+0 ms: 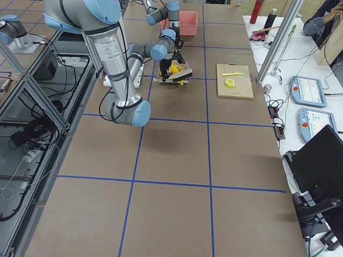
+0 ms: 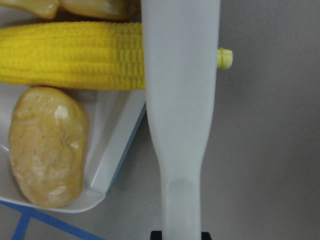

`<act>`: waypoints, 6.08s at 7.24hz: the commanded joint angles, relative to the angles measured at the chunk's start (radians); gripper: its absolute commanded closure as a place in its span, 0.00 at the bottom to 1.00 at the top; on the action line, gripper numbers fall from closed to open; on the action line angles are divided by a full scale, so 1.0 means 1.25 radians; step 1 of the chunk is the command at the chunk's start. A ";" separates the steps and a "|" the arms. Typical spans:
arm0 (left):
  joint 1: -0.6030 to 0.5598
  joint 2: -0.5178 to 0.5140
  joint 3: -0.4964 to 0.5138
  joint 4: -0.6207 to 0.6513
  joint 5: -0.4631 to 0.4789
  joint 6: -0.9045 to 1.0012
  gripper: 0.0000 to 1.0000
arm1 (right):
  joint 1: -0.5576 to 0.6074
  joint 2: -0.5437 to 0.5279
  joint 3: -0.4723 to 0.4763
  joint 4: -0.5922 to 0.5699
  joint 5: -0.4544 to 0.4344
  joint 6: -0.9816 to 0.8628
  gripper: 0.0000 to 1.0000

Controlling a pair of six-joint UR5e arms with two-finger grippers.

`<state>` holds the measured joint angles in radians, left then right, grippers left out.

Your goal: Sweep and dump trash into bin

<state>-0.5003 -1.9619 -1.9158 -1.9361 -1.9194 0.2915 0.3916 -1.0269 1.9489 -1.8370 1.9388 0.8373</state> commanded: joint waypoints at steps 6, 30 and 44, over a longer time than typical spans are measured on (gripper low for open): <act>-0.007 0.006 0.004 -0.005 -0.001 -0.001 1.00 | -0.002 -0.004 0.117 -0.166 -0.021 0.019 1.00; -0.026 0.034 0.045 -0.119 -0.001 -0.090 1.00 | 0.330 -0.135 -0.012 -0.106 0.139 -0.107 1.00; -0.034 -0.059 0.116 -0.129 0.032 -0.269 1.00 | 0.397 -0.374 -0.055 0.153 0.279 -0.107 0.75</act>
<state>-0.5430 -2.0318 -1.7714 -2.0940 -1.8872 -0.0248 0.8884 -1.4942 1.8858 -1.6460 2.2868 0.7039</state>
